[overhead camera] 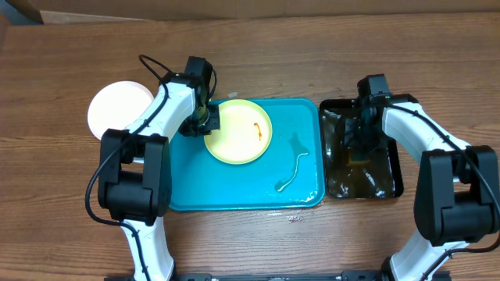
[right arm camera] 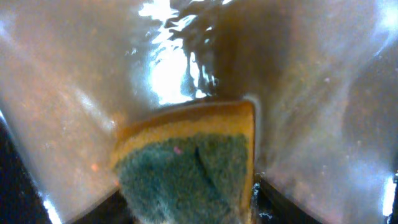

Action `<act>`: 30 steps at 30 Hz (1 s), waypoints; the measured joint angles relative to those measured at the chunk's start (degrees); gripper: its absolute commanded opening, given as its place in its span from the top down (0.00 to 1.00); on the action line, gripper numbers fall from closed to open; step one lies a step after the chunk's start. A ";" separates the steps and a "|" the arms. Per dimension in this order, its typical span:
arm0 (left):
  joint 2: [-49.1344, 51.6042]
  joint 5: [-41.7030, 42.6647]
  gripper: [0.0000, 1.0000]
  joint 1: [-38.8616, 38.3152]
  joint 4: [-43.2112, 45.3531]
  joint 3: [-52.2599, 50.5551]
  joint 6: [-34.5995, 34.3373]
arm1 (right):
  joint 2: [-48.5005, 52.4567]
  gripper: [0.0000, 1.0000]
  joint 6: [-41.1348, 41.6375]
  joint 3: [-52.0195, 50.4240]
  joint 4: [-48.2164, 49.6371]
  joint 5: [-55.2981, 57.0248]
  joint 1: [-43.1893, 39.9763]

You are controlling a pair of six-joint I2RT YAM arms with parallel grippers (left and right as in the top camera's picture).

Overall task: Clean dirty plates on tray and stack at the side
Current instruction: 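Lift the sponge from the black tray with the right gripper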

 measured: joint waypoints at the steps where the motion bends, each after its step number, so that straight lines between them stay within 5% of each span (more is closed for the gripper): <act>1: 0.00 0.09 0.96 0.00 0.02 0.00 0.00 | 0.00 0.72 0.11 0.00 -0.02 -0.02 0.00; 5: 0.00 0.20 0.95 0.00 0.04 0.00 0.00 | 0.00 0.96 0.46 0.00 -0.09 -0.04 0.00; 10: 0.07 0.22 0.75 0.00 0.48 -0.07 0.07 | 0.00 0.96 0.22 0.87 -1.77 -0.02 0.00; 15: 0.20 0.17 0.72 0.00 0.98 -0.24 -0.22 | 0.00 0.96 0.22 5.01 -5.97 0.20 0.00; 19: 0.17 0.24 0.96 0.00 1.31 -0.26 -0.11 | 0.00 0.96 0.22 6.93 -7.19 2.12 0.00; 24: -0.09 2.25 0.95 0.00 -0.22 -0.24 -0.76 | 0.00 0.96 0.24 7.28 -9.05 5.01 0.02; 30: 0.13 5.27 0.66 0.00 -3.58 -0.50 -3.61 | 0.00 0.96 0.22 8.37 -10.34 6.23 0.00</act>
